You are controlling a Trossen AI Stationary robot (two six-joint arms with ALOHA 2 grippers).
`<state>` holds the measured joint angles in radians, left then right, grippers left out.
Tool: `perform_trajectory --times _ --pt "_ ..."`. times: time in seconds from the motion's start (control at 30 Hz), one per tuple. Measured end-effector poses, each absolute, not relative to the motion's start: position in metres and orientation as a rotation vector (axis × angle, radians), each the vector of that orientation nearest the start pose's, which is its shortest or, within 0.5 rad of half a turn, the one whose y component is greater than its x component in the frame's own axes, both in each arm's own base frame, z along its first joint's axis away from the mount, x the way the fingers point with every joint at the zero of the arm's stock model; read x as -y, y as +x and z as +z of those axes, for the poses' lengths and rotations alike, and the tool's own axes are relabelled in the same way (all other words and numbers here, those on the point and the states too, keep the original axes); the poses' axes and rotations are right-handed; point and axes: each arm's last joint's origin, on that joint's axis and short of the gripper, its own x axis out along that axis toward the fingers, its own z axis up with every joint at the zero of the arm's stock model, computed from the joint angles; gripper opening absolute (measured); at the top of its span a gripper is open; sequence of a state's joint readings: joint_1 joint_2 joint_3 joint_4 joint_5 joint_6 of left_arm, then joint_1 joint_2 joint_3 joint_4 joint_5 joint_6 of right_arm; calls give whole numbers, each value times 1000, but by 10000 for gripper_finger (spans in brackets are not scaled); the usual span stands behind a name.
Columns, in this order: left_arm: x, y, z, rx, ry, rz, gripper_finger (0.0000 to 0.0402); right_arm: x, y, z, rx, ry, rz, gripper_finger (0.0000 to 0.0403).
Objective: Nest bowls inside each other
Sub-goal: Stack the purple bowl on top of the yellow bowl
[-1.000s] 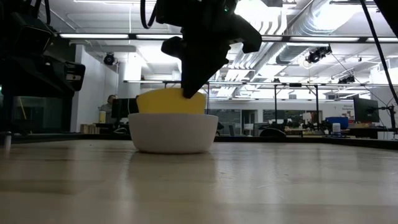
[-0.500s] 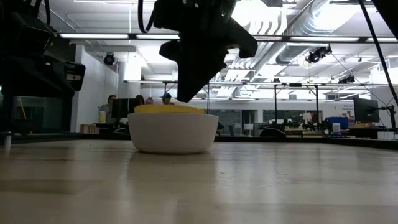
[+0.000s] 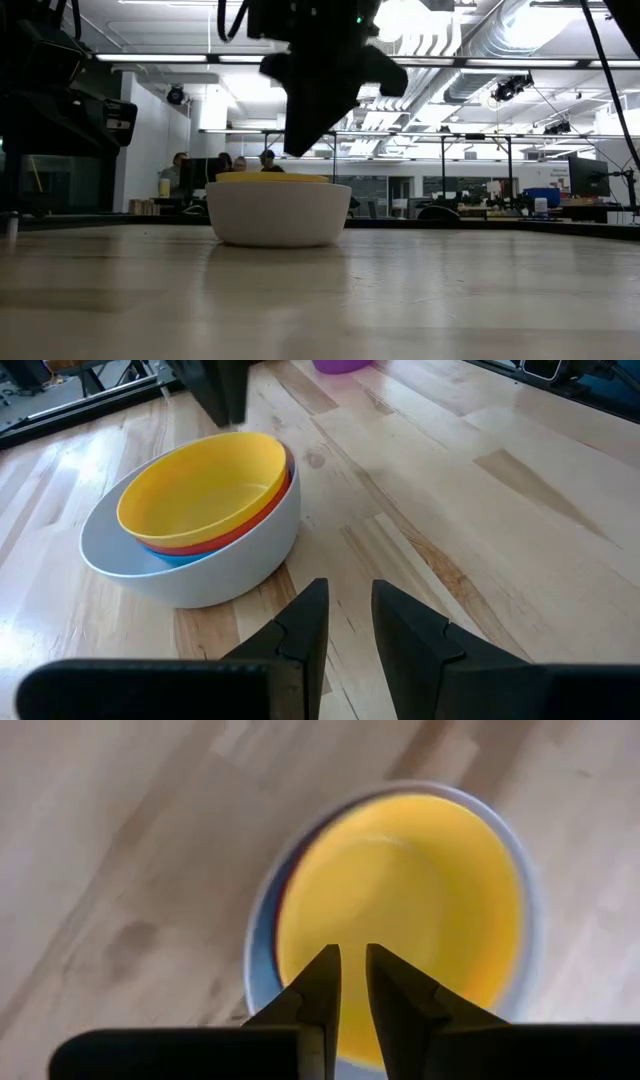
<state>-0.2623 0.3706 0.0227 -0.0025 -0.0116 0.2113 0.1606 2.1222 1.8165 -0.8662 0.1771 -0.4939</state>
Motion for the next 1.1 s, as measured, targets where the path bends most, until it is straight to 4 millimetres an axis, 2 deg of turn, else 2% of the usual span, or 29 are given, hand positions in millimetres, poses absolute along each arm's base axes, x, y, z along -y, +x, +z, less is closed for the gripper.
perform_trajectory --times 0.13,0.33,0.53,0.87,1.1 --pt "30 112 139 -320 256 -284 81 -73 435 231 -1172 -594 196 46" --pt "30 112 139 -320 256 -284 81 -88 415 242 -1272 -291 166 46" --pt "30 112 139 -320 256 -284 81 -103 398 246 -1354 -12 -108 46" --pt "30 112 139 -321 256 -284 81 -134 370 249 -1424 154 -381 46" --pt "30 112 139 -321 256 -284 81 -167 354 249 -1395 295 -501 46"
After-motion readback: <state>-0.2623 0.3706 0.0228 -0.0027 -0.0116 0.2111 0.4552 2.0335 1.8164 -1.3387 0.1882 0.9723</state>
